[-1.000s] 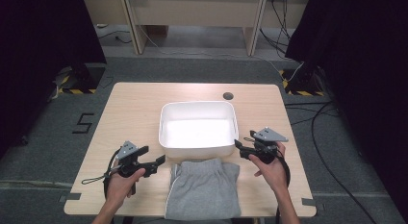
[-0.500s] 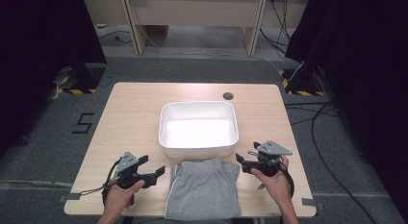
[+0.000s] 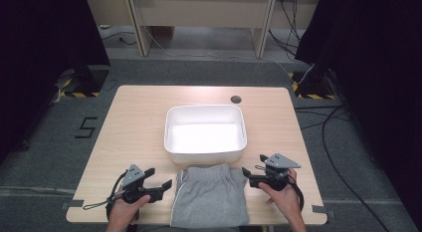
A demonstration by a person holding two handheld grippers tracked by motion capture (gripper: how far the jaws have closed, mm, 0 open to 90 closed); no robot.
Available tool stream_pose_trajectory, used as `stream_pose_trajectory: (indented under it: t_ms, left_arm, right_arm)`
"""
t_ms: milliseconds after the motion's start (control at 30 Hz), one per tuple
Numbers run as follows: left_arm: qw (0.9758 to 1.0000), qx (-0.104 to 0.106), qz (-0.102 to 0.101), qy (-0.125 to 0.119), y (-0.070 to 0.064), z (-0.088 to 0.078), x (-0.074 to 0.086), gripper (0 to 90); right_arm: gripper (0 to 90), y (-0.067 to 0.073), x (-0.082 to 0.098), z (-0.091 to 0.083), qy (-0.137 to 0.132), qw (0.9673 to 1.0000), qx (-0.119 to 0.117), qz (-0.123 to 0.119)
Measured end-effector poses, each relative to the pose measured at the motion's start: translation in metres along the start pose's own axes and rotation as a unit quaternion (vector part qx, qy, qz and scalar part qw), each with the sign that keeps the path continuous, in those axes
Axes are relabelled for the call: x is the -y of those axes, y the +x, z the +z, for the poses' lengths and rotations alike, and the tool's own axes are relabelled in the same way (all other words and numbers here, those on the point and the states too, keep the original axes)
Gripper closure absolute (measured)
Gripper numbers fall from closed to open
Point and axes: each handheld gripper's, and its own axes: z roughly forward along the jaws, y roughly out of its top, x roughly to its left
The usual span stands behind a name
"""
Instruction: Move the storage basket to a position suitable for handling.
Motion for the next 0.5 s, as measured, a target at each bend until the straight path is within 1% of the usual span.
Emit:
stream_pose_trajectory:
  t_ms: [67,267,367,433,500]
  left_arm:
    - [1.0000,0.003,0.002,0.002,-0.002,0.000,0.001,14.5]
    - [0.9999,0.010,0.001,0.007,-0.009,-0.003,0.007,14.5]
    - [0.9998,0.013,0.003,0.012,-0.012,-0.005,0.010,14.5]
    - [0.9998,0.013,0.004,0.013,-0.014,-0.005,0.012,14.5]
    - [0.9998,0.015,0.003,0.015,-0.016,-0.006,0.014,14.5]
  right_arm:
    - [16.1,0.001,0.002,0.000,0.002,1.0000,-0.002,0.003]
    - [16.1,0.004,0.004,0.000,0.004,0.9999,-0.011,-0.002]
    - [16.0,0.009,0.006,0.000,0.005,0.9997,-0.021,-0.008]
    - [16.0,0.010,0.006,0.000,0.007,0.9997,-0.022,-0.009]
    - [16.0,0.014,0.008,0.001,0.007,0.9994,-0.032,-0.014]
